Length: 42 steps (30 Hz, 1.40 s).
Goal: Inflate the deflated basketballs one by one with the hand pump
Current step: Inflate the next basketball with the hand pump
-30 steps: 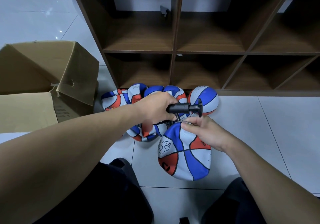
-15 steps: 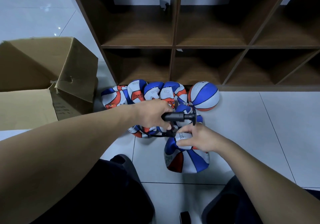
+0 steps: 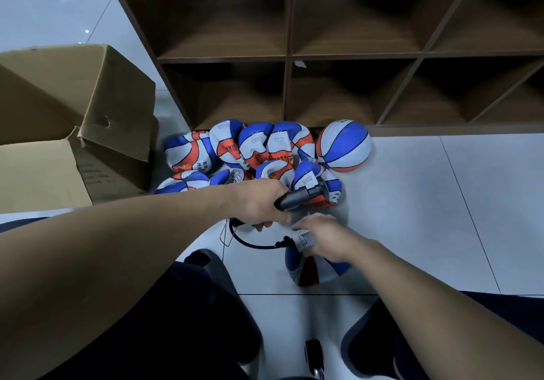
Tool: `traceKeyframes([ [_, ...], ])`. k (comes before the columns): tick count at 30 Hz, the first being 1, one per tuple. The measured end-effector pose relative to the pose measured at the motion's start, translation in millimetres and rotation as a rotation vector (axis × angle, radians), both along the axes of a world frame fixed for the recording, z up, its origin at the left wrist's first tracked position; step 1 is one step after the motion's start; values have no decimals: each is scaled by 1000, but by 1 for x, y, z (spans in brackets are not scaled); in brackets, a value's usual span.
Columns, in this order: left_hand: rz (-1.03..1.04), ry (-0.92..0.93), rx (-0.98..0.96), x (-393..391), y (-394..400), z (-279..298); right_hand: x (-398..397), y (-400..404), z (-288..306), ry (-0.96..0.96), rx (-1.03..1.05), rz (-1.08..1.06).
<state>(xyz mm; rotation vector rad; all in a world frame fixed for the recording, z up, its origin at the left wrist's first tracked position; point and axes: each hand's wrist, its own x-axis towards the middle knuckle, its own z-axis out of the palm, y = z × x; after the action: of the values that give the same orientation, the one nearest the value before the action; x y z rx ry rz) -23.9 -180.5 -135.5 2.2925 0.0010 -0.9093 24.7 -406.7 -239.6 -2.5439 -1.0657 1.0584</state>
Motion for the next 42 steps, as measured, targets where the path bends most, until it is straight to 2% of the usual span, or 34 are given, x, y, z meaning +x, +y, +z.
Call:
traceKeyframes([
  [4,-19,-59,106,8,3,-2,16,-11,9,70,89,-162],
  [8,-44,-131,150,13,9,-2,35,-22,34,55,286,-571],
  [11,-65,-155,160,14,14,-3,37,-27,63,46,403,-802],
  [14,-87,-185,186,16,12,-2,30,-19,90,252,557,-998],
  [17,-104,-231,213,15,5,1,17,-6,101,378,577,-878],
  [19,-134,-276,247,13,0,2,9,4,102,342,581,-795],
  [23,-120,-343,283,8,2,0,3,9,95,188,530,-767],
  [31,-84,-297,397,0,22,0,26,-36,105,17,503,-1172],
  [36,-112,-347,450,9,13,15,26,-33,113,186,508,-1309],
  [42,-100,-422,479,18,0,26,18,-7,117,0,615,-1261],
])
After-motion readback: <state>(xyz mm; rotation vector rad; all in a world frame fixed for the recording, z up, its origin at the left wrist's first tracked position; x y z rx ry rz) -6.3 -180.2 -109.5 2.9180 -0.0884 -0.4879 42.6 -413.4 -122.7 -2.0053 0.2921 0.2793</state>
